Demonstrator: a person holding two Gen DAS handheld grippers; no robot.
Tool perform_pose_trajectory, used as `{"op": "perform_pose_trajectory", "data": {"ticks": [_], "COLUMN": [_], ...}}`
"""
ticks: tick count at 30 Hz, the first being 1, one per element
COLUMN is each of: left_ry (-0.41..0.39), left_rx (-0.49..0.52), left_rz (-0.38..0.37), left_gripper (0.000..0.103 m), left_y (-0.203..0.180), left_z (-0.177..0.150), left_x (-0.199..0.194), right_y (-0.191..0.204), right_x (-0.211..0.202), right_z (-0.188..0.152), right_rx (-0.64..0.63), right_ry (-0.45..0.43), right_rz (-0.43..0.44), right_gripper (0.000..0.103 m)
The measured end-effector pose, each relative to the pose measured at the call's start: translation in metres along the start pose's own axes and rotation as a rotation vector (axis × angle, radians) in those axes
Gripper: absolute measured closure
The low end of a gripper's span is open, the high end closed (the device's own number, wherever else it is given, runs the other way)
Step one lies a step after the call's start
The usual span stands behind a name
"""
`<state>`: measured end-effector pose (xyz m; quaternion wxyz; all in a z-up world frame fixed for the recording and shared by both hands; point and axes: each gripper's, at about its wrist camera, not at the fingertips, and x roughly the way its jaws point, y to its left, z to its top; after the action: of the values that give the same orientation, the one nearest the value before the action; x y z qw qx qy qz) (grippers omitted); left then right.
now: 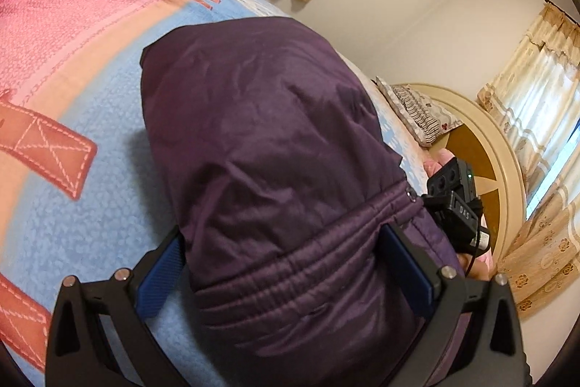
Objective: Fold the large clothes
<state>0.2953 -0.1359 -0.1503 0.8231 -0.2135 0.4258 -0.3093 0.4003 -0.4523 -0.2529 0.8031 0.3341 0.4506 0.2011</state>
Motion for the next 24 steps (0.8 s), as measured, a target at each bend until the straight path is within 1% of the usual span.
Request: {"op": "perform_pose_trajectory", "data": {"ticks": [3, 6, 8, 11, 14, 19, 22, 24], "left_ry": [0.003, 0.008, 0.01, 0.011, 0.014, 0.028, 0.032, 0.033], "left_rx": [0.01, 0.03, 0.036, 0.051, 0.063, 0.072, 0.069, 0.075], "left_rz": [0.003, 0.015, 0.016, 0.019, 0.019, 0.017, 0.0, -0.015], "left_gripper": [0.0, 0.0, 0.0, 0.0, 0.0, 0.0, 0.0, 0.0], "left_y": [0.008, 0.005, 0.005, 0.005, 0.003, -0.001, 0.0, 0.001], "left_z": [0.0, 0.002, 0.002, 0.001, 0.002, 0.005, 0.007, 0.007], "left_x": [-0.007, -0.006, -0.006, -0.006, -0.005, -0.003, -0.001, -0.003], "right_y": [-0.001, -0.002, 0.0, 0.003, 0.004, 0.006, 0.006, 0.011], "right_x": [-0.002, -0.002, -0.004, -0.005, -0.003, -0.001, 0.001, 0.002], "right_z": [-0.001, -0.002, -0.003, -0.006, -0.012, -0.013, -0.012, -0.014], "right_rx": [-0.003, -0.011, -0.013, -0.005, 0.013, 0.022, 0.032, 0.016], "right_ry": [-0.003, 0.0, -0.002, -0.009, -0.009, -0.004, 0.005, 0.009], "right_rz": [0.005, -0.006, -0.008, 0.013, 0.053, 0.047, 0.059, 0.065], "right_gripper": [0.01, 0.011, 0.014, 0.024, 0.032, 0.032, 0.033, 0.037]}}
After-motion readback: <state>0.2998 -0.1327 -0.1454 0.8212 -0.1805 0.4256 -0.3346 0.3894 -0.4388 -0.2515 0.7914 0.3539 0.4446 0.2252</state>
